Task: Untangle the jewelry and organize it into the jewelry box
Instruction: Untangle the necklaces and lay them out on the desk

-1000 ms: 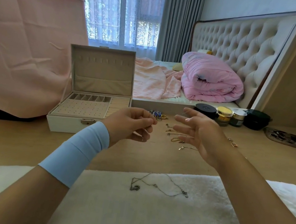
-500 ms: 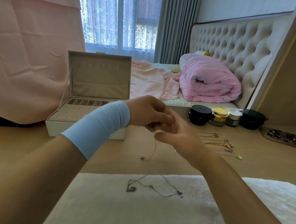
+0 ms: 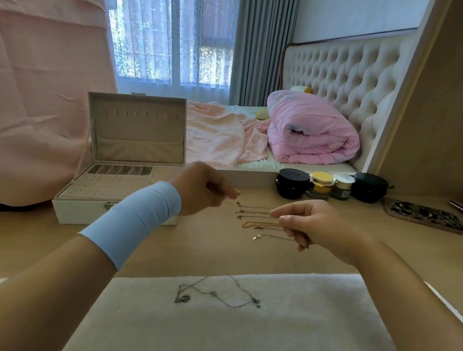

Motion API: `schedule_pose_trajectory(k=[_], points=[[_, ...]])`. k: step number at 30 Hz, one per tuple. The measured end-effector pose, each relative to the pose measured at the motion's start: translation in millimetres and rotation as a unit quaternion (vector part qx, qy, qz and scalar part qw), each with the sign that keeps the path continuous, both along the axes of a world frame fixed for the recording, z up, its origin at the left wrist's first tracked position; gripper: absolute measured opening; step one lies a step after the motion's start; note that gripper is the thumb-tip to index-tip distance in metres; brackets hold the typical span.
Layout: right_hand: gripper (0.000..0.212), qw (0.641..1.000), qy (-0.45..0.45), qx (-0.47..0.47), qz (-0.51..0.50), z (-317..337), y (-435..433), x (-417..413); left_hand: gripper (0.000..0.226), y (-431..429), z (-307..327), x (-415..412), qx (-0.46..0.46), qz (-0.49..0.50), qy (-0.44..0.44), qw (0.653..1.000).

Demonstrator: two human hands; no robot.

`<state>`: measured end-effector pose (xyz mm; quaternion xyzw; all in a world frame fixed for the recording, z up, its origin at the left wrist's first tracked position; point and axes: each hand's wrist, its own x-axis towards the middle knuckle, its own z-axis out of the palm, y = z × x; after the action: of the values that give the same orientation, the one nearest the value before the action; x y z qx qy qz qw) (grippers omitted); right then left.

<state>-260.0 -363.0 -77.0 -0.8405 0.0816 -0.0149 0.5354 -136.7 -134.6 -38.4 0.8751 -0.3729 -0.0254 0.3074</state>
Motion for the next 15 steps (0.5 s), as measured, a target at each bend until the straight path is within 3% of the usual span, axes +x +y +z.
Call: schedule_pose_trajectory(k=[8, 15], points=[[0.018, 0.988, 0.038, -0.110, -0.103, -20, -62, -40, 0.023, -46, -46, -16, 0.098, -0.041, 0.014, 0.994], [0.012, 0.942, 0.059, -0.292, -0.151, -39, -74, -51, 0.024, -80, -72, -27, 0.135, -0.034, -0.032, 0.990]])
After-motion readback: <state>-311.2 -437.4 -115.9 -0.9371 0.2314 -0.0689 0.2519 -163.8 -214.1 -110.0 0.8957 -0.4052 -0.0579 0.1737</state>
